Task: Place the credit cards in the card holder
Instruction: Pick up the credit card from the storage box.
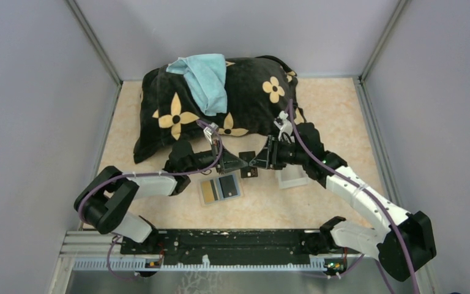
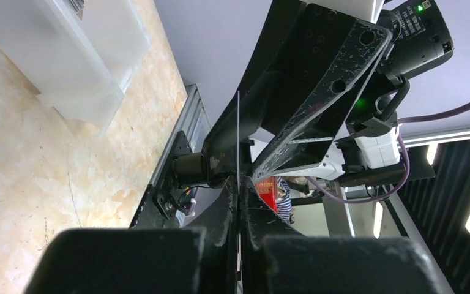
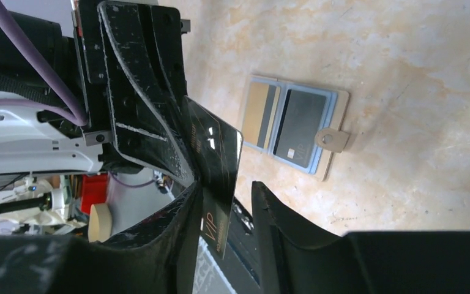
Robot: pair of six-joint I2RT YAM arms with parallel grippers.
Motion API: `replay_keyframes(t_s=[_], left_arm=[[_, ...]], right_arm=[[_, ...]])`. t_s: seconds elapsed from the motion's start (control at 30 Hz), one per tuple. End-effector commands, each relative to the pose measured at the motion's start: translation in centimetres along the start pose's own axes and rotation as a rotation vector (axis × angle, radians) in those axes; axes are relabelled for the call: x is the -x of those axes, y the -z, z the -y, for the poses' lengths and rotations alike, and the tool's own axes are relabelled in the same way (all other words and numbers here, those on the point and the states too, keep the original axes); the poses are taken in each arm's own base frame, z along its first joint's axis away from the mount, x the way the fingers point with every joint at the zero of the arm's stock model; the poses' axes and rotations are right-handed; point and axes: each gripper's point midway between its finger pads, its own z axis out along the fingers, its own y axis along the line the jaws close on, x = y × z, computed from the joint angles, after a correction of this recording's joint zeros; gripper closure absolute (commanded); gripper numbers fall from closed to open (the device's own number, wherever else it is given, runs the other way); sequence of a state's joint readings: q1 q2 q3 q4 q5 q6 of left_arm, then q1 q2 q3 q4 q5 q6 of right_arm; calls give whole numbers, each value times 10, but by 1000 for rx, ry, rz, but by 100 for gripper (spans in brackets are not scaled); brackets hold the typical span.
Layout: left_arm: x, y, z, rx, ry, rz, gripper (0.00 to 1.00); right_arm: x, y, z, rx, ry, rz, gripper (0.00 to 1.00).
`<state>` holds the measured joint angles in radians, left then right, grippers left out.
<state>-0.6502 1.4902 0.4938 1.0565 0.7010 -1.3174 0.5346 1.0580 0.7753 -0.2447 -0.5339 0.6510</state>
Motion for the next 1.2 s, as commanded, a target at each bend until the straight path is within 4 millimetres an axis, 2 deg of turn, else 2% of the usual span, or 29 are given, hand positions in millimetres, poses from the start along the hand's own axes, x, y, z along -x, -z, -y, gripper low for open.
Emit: replay_keyframes(t_s=[0.0, 0.07, 0.2, 0.27, 0.37, 0.5, 0.63, 0.73, 0.83, 1.0, 1.17], left_arm=[[3, -5, 10, -44, -23, 15, 100], [4, -6, 10, -52, -18, 21, 100], [5, -6, 10, -66, -2, 27, 100], [3, -6, 6, -58, 8, 25, 100], [1, 2, -8, -4, 40, 48, 73], [-1, 24, -43, 157, 83, 116, 57], [1, 47, -77, 403, 62, 179, 52], [5, 73, -97, 599, 47, 246, 50], [7, 96, -106, 729, 28, 289, 50], [-3, 129, -121, 906, 36, 304, 52], [-11, 153, -129, 985, 47, 330, 53]], right_arm=[[8, -1, -26, 132, -6, 39, 67], [4, -2, -28, 159, -37, 36, 75], [2, -2, -36, 231, -81, 46, 100], [4, 0, -41, 255, -88, 55, 100], [7, 1, -42, 237, -69, 55, 100], [11, 2, -34, 157, -21, 44, 100], [11, -2, -25, 62, 28, 25, 100], [11, -10, -22, -30, 95, 7, 100], [9, -21, -20, -134, 179, -20, 100], [-8, -43, -12, -293, 331, -113, 100], [-21, -61, 1, -358, 377, -171, 100]])
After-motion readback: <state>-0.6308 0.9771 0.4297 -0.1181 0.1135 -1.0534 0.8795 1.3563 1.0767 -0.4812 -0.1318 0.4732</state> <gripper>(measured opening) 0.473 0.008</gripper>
